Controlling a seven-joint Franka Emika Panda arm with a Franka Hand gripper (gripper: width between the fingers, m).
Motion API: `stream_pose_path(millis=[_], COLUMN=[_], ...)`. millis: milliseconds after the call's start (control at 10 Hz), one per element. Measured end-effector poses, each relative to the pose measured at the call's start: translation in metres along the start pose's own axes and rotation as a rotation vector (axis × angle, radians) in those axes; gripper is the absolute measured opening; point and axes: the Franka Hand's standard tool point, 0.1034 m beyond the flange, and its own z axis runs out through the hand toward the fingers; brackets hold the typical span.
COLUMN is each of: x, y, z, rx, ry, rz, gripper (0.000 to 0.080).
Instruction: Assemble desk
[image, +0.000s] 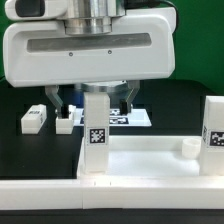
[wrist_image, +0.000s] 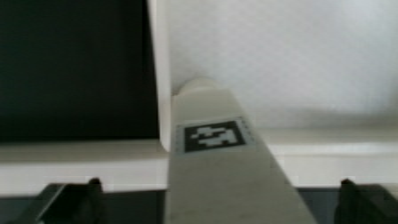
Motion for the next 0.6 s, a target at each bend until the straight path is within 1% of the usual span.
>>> stream_pose_path(millis=[100, 200, 300, 400, 500, 600], x=[-0.0004, -0.0005, -0.0005, -0.0007, -0.0007, -0.0007], y=[0.0001, 0.0002, -0.0001, -0.0002, 0.0, -0.0001], z=[0.0005, 0.0007, 0.001, 0.0015, 0.0016, 0.0017], rx=[0.0, 0.0, 0.001, 0.001, 0.001, 0.001], ry=[-0.001, -0.001, -0.001, -0.002, -0.002, -0.003], rz=[0.049, 0.061, 0.104, 0.198, 0.259, 0.324], gripper=[0.0649, 0.0524, 0.0524, 0.0343, 0.0343, 0.0288])
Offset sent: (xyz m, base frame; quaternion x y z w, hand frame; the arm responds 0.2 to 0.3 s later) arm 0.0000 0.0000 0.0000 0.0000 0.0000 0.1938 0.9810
